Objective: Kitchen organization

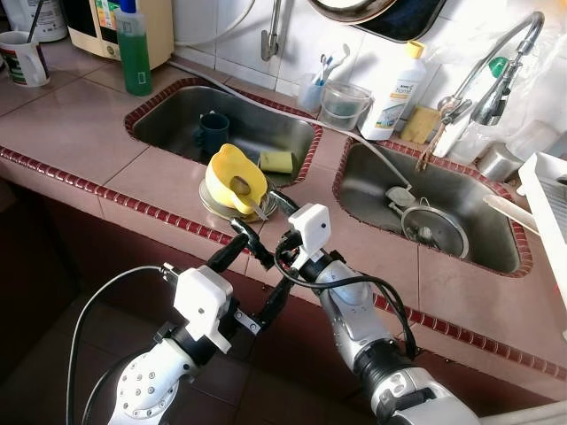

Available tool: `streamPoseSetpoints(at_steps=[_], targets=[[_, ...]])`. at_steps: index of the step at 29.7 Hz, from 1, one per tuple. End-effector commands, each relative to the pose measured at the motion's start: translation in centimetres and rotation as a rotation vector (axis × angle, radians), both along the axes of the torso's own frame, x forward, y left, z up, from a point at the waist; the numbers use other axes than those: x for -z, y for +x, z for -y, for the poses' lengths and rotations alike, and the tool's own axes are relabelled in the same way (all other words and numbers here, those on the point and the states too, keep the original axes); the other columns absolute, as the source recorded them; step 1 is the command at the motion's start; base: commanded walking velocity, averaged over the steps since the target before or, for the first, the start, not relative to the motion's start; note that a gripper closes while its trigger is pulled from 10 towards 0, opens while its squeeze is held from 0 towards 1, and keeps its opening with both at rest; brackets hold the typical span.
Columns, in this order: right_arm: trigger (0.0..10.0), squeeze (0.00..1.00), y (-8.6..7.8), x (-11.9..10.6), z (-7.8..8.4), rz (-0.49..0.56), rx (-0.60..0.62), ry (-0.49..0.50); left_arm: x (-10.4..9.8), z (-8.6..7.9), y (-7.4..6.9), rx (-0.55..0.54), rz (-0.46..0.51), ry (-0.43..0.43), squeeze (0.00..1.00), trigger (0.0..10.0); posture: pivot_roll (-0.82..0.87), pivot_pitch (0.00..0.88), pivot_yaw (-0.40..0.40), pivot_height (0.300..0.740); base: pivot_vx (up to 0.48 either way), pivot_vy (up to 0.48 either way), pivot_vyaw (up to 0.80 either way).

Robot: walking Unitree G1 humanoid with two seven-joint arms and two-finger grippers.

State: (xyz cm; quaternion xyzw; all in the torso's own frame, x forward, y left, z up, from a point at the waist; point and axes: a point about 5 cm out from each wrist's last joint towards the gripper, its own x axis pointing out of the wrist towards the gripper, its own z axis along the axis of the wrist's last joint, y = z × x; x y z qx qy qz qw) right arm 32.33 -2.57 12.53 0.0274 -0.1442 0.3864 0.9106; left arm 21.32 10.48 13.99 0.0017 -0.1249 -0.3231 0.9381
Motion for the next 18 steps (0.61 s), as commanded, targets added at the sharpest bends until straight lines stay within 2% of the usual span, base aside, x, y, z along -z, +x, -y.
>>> streamPoseSetpoints(at_steps=[1,2,3,4,6,7,8,9,11,12,14,15,18], targets=[[10.0,0.0,-0.3,0.5,0.3,-0.008,0.031,-0.001,-0.6,0.5,0.0,0.011,0.019,-0.012,0.0,10.0,-0.03,0.082,-0.209,0.74,0.0,0.0,0.0],[10.0,0.0,-0.3,0.7,0.4,-0.012,0.036,-0.007,-0.6,0.5,0.0,0.009,0.019,-0.012,0.0,10.0,-0.03,0.082,-0.209,0.74,0.0,0.0,0.0],[9.3,0.0,-0.3,0.8,0.5,-0.016,0.041,-0.009,-0.6,0.5,0.0,0.009,0.019,-0.013,0.0,10.0,-0.03,0.082,-0.209,0.74,0.0,0.0,0.0],[9.3,0.0,-0.3,0.9,0.5,-0.018,0.045,-0.011,-0.6,0.5,0.0,0.009,0.019,-0.014,0.0,10.0,-0.03,0.082,-0.209,0.74,0.0,0.0,0.0],[8.0,0.0,-0.4,1.1,0.5,-0.024,0.049,-0.017,-0.6,0.6,0.0,0.01,0.019,-0.015,0.0,10.0,-0.03,0.082,-0.212,0.74,0.0,0.0,0.0],[8.0,0.0,-0.4,1.2,0.5,-0.026,0.049,-0.021,-0.6,0.6,0.0,0.011,0.019,-0.015,0.0,10.0,-0.03,0.082,-0.212,0.74,0.0,0.0,0.0],[5.0,0.0,-0.5,1.4,0.6,-0.03,0.05,-0.023,-0.6,0.6,0.0,0.012,0.019,-0.016,0.0,10.0,-0.03,0.082,-0.212,0.74,0.0,0.0,0.0],[4.7,0.0,-0.7,1.5,0.5,-0.035,0.05,-0.023,-0.6,0.7,0.0,0.014,0.019,-0.016,0.0,10.0,-0.03,0.081,-0.212,0.74,0.0,0.0,0.0],[4.7,0.0,-0.7,1.6,0.5,-0.037,0.049,-0.022,-0.6,0.7,0.0,0.015,0.019,-0.017,0.0,10.0,-0.03,0.081,-0.212,0.74,0.0,0.0,0.0],[0.9,0.0,-0.9,1.7,0.4,-0.037,0.047,-0.022,-0.6,0.7,0.0,0.016,0.02,-0.016,0.0,10.0,-0.03,0.08,-0.21,0.74,0.0,0.0,0.0],[0.9,0.0,-0.9,1.8,0.3,-0.036,0.047,-0.024,-0.6,0.7,0.0,0.017,0.02,-0.015,0.0,10.0,-0.03,0.079,-0.209,0.74,0.0,0.0,0.0],[0.0,0.0,-0.9,1.8,0.3,-0.037,0.048,-0.024,-0.6,0.7,0.1,0.017,0.021,-0.016,0.0,10.0,-0.03,0.079,-0.209,0.74,0.0,0.0,0.0],[0.0,0.0,-0.9,1.6,0.2,-0.036,0.056,-0.017,-0.7,0.8,0.1,0.018,0.023,-0.015,0.0,10.0,-0.03,0.078,-0.209,0.74,0.0,0.0,0.0]])
